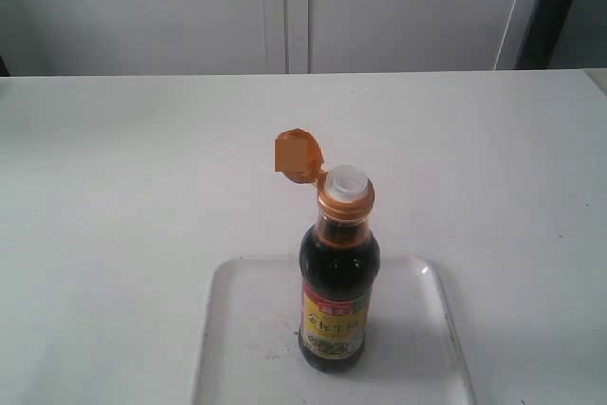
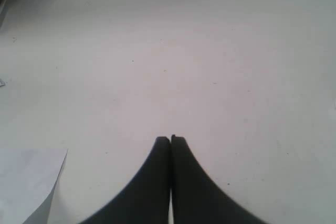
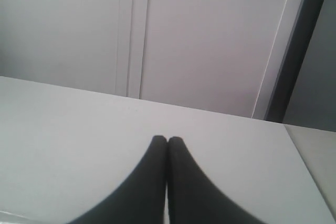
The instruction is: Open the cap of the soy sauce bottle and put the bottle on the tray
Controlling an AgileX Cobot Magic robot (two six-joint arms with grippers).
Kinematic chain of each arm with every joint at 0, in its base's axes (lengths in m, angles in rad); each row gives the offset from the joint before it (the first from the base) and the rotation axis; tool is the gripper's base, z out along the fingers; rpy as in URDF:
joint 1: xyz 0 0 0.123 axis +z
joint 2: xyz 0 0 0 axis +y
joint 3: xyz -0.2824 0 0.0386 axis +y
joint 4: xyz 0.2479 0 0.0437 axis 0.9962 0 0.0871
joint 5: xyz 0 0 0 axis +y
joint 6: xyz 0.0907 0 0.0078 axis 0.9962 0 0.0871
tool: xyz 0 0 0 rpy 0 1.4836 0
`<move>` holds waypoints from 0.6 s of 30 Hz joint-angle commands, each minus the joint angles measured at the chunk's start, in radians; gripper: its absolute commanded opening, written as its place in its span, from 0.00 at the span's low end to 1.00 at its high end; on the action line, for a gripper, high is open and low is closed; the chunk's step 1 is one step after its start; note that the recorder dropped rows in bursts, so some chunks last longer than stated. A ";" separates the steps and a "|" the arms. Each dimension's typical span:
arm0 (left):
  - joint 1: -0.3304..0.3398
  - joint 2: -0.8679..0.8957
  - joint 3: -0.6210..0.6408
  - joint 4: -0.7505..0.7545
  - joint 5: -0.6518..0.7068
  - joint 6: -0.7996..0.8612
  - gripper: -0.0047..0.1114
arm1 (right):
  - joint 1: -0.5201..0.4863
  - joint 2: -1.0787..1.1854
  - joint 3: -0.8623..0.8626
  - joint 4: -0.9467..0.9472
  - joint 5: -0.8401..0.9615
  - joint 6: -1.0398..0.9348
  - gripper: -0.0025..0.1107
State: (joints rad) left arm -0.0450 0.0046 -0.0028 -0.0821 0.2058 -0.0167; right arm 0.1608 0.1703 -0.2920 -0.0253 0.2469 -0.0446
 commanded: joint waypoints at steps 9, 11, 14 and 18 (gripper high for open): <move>0.004 -0.005 0.003 -0.006 -0.004 -0.006 0.04 | -0.004 -0.163 0.136 0.000 0.039 0.022 0.02; 0.004 -0.005 0.003 -0.006 -0.004 -0.006 0.04 | -0.004 -0.170 0.158 0.000 0.039 0.022 0.02; 0.004 -0.005 0.003 -0.006 -0.004 -0.006 0.04 | -0.004 -0.170 0.187 0.000 0.039 0.026 0.02; 0.004 -0.005 0.003 -0.006 -0.004 -0.006 0.04 | -0.004 -0.170 0.222 0.000 0.037 0.026 0.02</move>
State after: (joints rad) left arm -0.0450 0.0046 -0.0028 -0.0821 0.2035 -0.0167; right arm 0.1608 0.0061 -0.0955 -0.0253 0.2873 -0.0260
